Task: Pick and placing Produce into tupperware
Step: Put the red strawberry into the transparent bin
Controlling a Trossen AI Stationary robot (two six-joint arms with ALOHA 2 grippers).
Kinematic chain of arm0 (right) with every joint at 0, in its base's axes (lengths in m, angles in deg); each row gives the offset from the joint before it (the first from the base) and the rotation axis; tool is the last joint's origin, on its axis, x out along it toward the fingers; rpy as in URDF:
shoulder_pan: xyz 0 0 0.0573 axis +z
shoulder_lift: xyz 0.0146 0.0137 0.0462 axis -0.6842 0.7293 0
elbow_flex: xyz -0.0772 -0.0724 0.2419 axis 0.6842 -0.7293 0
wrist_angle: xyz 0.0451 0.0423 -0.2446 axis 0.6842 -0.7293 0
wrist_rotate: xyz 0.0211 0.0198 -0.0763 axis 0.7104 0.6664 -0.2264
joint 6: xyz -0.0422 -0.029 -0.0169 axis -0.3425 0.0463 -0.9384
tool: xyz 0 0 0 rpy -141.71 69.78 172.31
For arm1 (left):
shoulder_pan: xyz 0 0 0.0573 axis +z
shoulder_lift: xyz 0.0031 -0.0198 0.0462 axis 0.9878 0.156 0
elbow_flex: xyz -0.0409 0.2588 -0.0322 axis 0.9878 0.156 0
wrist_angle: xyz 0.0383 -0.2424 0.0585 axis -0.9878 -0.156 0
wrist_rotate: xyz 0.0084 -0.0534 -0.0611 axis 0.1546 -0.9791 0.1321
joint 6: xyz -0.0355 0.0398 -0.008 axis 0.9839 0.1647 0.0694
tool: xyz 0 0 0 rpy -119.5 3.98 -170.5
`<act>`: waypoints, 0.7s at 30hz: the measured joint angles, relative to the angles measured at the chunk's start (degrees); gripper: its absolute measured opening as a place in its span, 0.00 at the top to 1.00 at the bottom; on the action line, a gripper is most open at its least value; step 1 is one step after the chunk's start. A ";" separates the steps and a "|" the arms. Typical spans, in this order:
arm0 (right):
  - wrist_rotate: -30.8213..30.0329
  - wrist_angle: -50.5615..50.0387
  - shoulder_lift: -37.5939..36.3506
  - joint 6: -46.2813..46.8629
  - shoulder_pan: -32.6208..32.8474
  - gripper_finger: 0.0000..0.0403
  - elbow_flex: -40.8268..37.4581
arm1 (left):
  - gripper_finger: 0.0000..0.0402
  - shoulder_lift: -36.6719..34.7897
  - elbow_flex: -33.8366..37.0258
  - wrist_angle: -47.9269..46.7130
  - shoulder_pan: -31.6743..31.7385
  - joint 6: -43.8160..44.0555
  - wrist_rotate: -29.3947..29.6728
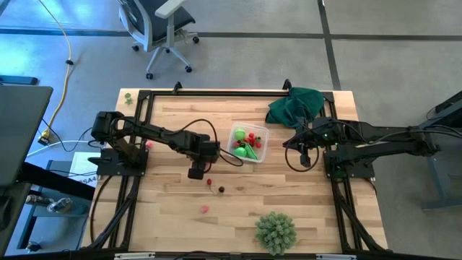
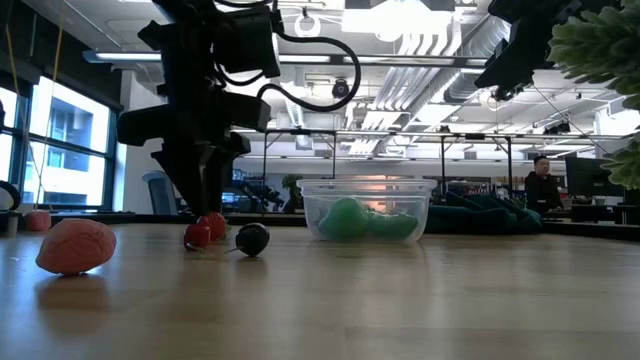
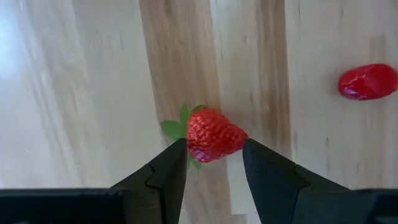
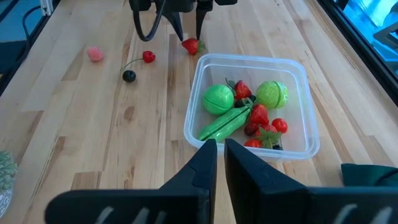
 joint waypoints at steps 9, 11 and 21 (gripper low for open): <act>0.00 0.00 0.00 0.02 -0.02 0.94 0.00 | 0.63 -0.08 -0.02 -1.65 -0.02 -1.17 -2.03; 0.00 0.01 0.00 0.00 -0.01 0.94 0.00 | 0.63 -0.08 -0.02 -3.12 -0.02 -1.67 -2.04; -0.01 0.02 0.00 0.00 -0.02 0.94 0.00 | 0.63 0.19 -0.04 -3.59 -0.02 -7.38 -0.52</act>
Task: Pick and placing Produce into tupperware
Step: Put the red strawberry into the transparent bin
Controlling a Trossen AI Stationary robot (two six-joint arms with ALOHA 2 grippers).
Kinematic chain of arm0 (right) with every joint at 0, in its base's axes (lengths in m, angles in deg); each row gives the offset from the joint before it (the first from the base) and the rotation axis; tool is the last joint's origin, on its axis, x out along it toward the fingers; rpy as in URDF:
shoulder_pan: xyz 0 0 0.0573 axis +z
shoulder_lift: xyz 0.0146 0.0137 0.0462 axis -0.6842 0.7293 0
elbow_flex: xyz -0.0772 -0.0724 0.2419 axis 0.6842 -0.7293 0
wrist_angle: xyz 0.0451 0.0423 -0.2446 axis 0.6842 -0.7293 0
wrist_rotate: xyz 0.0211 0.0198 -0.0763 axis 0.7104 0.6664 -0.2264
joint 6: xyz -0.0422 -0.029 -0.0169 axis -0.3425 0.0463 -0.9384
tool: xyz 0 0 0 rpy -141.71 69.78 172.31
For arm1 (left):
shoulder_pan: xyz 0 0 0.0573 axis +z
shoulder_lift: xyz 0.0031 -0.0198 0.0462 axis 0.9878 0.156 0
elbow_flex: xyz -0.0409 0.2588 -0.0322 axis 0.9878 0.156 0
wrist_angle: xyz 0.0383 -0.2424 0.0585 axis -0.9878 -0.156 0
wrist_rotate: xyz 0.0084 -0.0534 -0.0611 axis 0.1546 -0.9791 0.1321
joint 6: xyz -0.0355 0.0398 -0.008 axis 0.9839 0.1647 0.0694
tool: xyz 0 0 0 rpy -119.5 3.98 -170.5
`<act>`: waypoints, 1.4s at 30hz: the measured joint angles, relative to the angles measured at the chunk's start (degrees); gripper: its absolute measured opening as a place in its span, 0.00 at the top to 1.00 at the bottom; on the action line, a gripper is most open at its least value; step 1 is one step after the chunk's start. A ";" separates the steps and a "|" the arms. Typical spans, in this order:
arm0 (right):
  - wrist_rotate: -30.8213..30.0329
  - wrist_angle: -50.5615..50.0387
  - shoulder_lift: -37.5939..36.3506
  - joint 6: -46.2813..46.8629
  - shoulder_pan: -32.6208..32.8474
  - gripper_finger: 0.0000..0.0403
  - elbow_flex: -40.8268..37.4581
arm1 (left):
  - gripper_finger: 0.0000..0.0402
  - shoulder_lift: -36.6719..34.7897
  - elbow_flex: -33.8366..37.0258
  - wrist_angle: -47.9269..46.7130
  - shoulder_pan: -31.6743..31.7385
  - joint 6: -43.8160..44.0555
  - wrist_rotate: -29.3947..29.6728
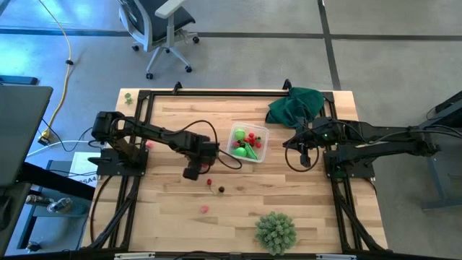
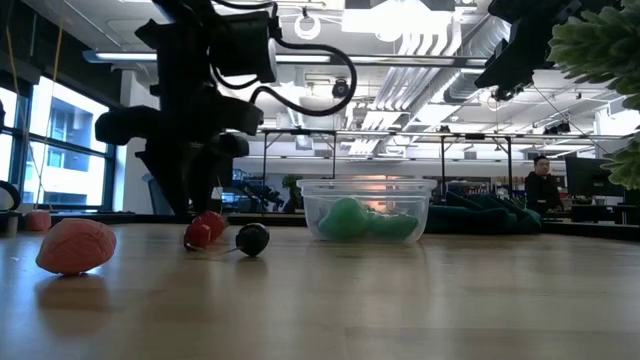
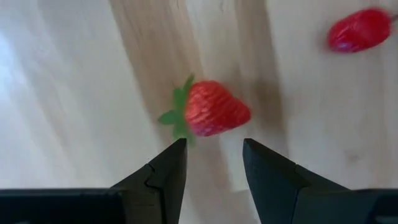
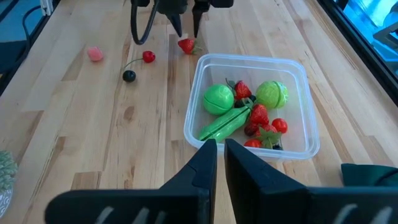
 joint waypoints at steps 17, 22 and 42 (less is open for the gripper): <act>0.00 -0.02 -0.02 0.00 0.00 0.94 0.00 | 0.63 0.04 0.00 -0.63 0.00 -39.70 9.75; 0.00 0.00 -0.02 0.01 0.01 0.94 0.00 | 0.63 0.07 0.00 1.60 0.00 -41.44 8.68; 0.01 -0.02 -0.01 0.00 0.00 0.94 0.00 | 0.63 0.07 0.00 2.14 -0.04 -67.22 -1.31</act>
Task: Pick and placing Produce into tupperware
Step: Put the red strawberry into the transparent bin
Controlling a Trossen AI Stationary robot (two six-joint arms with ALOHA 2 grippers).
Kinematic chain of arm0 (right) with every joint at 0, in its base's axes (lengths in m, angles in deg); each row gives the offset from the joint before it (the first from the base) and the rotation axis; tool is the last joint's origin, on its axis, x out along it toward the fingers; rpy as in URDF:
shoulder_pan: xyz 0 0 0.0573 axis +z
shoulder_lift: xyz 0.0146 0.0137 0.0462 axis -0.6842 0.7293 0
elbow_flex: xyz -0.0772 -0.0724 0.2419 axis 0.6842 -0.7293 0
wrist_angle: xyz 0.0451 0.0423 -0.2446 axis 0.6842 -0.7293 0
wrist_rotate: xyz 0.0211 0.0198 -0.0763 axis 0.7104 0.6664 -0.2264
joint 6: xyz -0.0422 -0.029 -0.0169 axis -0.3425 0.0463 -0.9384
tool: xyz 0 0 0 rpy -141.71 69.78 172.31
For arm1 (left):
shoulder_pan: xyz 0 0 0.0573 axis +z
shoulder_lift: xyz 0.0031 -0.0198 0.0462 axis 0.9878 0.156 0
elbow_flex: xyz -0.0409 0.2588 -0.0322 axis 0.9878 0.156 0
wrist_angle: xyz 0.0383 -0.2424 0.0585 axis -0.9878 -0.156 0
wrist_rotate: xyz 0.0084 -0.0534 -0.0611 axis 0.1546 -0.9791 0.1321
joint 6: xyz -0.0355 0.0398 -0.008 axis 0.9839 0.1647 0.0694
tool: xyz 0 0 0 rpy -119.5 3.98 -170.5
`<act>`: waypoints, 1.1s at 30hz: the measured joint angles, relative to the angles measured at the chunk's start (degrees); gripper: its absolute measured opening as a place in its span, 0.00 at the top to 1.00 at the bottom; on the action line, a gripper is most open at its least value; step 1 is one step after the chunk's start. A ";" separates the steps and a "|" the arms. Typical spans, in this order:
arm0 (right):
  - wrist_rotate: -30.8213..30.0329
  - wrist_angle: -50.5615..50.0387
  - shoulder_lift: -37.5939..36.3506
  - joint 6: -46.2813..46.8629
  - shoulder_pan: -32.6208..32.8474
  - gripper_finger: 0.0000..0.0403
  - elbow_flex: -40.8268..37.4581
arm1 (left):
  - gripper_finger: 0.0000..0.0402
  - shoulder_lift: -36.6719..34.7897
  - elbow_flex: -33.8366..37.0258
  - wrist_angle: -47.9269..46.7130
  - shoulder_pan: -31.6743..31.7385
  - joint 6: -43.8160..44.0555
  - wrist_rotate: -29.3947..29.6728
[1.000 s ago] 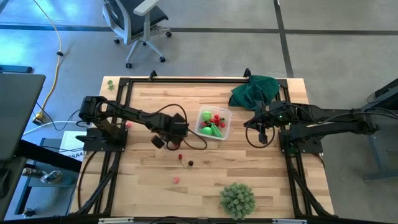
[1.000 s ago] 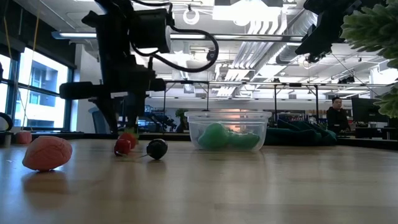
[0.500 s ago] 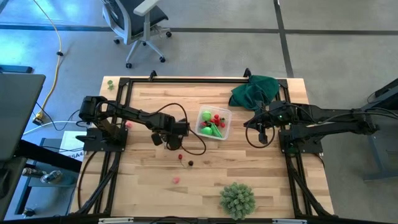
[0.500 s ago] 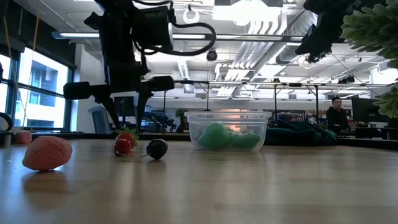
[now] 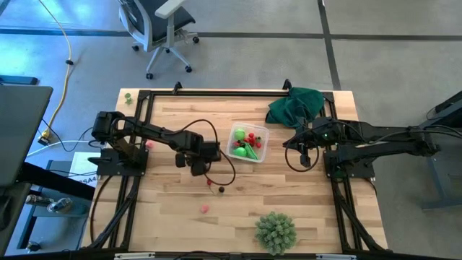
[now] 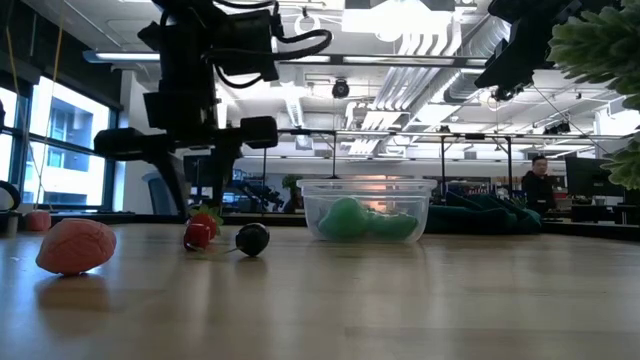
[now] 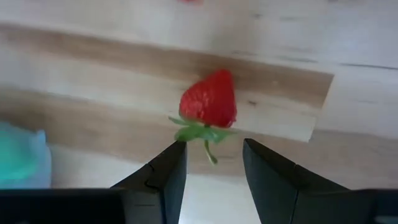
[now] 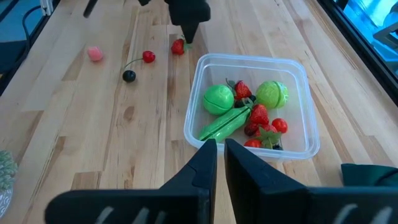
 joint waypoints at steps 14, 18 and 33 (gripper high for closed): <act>-0.02 0.00 -0.01 0.01 0.01 0.94 0.00 | 0.63 0.00 0.00 3.41 -0.43 -3.53 -5.43; 0.00 0.00 0.01 0.01 0.00 0.94 0.00 | 0.63 0.48 0.00 3.28 -1.65 -3.81 -6.32; -0.01 -0.29 0.01 0.02 0.00 0.94 -0.02 | 0.63 3.80 -0.05 3.84 -2.62 -2.83 3.17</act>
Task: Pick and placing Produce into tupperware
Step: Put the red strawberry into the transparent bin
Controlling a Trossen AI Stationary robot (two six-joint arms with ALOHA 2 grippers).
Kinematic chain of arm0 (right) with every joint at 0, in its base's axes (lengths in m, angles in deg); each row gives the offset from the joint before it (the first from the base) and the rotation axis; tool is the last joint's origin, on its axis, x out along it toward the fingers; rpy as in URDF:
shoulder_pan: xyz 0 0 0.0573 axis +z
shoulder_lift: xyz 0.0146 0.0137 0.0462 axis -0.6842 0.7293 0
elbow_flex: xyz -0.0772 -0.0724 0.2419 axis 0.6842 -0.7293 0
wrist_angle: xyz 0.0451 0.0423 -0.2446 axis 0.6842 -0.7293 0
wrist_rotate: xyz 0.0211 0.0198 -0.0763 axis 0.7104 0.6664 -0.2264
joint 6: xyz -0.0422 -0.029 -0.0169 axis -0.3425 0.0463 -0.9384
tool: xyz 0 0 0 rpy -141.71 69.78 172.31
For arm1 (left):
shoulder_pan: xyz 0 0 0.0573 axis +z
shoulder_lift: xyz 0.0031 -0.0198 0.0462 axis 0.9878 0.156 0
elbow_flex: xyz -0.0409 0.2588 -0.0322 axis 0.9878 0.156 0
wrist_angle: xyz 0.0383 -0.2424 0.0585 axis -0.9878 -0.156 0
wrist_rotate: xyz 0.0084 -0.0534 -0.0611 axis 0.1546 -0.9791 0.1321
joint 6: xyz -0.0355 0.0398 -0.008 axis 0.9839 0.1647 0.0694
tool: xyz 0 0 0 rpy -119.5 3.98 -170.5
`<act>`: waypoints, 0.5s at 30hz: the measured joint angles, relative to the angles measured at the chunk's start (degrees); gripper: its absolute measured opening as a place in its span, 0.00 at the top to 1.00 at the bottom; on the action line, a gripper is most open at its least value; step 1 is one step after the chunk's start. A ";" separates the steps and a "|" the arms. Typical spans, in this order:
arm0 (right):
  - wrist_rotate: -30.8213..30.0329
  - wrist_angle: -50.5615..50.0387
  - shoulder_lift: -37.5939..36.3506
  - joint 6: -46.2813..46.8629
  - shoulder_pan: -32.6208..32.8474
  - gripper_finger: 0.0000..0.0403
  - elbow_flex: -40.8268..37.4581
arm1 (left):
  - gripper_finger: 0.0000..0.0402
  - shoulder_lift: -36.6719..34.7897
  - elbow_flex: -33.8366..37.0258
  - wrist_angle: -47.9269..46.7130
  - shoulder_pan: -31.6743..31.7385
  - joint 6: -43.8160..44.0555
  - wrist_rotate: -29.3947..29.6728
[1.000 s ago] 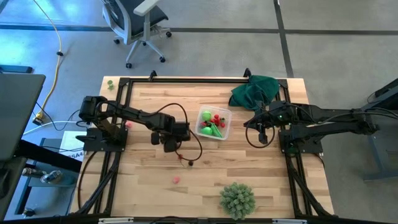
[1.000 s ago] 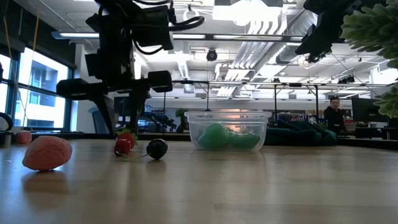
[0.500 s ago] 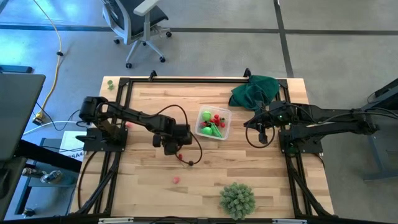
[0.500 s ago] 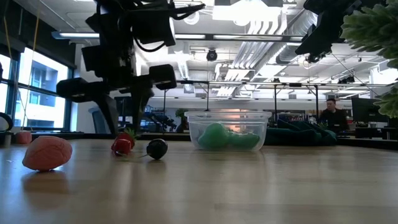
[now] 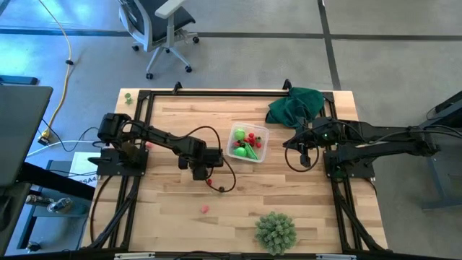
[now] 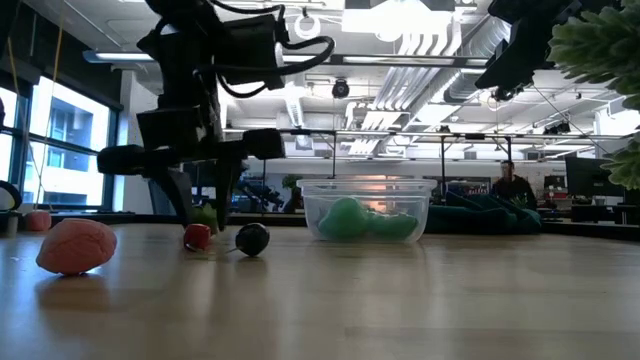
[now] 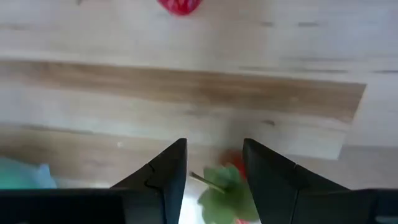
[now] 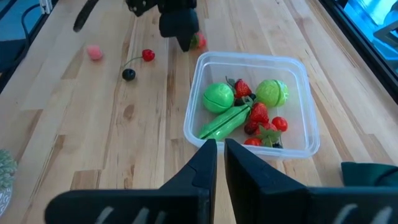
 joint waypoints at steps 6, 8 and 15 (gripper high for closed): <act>0.01 0.04 -0.02 -0.01 0.00 0.94 0.01 | 0.63 -0.24 -2.23 -3.91 0.00 11.16 1.45; -0.01 0.05 0.00 -0.02 0.02 0.94 0.02 | 0.63 -0.24 -2.92 -4.29 0.02 15.08 1.44; 0.01 0.05 -0.02 -0.01 0.01 0.94 0.02 | 0.63 -0.26 -3.34 -7.20 0.02 22.24 0.78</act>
